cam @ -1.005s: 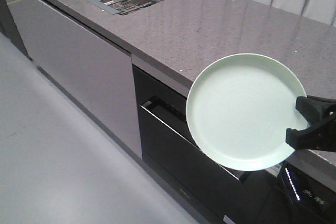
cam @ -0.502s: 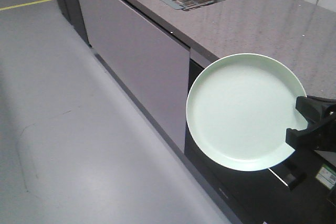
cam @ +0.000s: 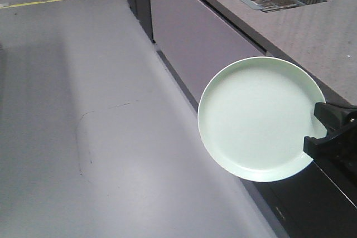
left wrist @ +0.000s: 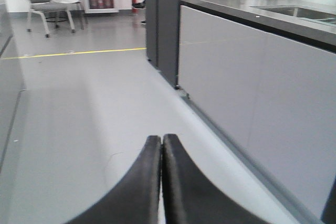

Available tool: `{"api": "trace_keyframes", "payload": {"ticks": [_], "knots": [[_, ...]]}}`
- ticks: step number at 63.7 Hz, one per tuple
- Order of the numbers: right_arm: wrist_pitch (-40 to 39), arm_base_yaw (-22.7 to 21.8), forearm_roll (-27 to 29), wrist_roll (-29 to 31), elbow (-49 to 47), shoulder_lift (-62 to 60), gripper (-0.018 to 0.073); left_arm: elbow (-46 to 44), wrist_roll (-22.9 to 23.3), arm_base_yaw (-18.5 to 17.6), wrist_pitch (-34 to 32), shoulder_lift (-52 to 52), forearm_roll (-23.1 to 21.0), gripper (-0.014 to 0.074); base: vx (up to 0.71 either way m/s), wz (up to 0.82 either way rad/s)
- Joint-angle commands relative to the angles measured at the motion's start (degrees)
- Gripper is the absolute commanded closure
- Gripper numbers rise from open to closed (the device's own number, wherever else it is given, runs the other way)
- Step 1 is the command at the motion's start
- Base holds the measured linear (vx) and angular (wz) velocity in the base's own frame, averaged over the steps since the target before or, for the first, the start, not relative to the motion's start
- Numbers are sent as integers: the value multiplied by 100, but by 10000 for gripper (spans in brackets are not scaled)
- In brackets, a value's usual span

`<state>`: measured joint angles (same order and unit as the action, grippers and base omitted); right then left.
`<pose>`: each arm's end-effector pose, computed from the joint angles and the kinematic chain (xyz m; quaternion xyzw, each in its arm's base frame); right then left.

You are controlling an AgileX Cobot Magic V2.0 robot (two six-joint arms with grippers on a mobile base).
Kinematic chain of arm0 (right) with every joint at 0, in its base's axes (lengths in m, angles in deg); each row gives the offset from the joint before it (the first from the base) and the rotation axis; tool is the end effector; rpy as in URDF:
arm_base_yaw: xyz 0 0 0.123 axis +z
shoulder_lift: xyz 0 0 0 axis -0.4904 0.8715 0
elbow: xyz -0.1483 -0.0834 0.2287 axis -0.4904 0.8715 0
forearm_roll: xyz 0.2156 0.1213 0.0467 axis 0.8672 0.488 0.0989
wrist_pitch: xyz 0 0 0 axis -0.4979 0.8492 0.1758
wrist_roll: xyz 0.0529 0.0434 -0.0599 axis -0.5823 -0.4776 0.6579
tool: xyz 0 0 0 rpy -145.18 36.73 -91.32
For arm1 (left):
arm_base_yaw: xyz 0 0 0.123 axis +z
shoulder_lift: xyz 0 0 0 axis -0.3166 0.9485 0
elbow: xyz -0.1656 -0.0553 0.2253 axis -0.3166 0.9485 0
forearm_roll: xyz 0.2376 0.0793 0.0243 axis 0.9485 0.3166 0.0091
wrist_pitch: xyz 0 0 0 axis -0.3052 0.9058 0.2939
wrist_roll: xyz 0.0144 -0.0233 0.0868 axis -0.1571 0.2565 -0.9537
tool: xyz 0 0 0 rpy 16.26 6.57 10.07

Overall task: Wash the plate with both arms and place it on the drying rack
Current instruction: 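Drive the base backward and turn while holding the plate in the right gripper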

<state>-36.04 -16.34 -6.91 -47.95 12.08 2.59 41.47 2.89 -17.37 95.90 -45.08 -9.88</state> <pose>0.1718 0.0408 0.3095 -0.0950 0.8168 0.0704 0.5647 0.0561 0.0031 0.1887 -0.0526 0.7417 -0.0195 0.6684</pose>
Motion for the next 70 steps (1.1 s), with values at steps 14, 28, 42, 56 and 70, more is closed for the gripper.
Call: {"api": "trace_keyframes", "payload": {"ticks": [14,28,42,56,70], "knots": [[-468,-26,-33,39,-173,-43,566,87,45,2,-408,-92,1,602,-7,40],[-468,-26,-33,39,-173,-43,566,87,45,2,-408,-92,1,602,-6,34],[-468,-26,-33,39,-173,-43,566,87,45,2,-408,-92,1,602,-4,28],[-468,-26,-33,39,-173,-43,566,87,45,2,-408,-92,1,602,-2,23],[-459,-26,-33,39,-173,-43,566,87,45,2,-408,-92,1,602,1,13]]}}
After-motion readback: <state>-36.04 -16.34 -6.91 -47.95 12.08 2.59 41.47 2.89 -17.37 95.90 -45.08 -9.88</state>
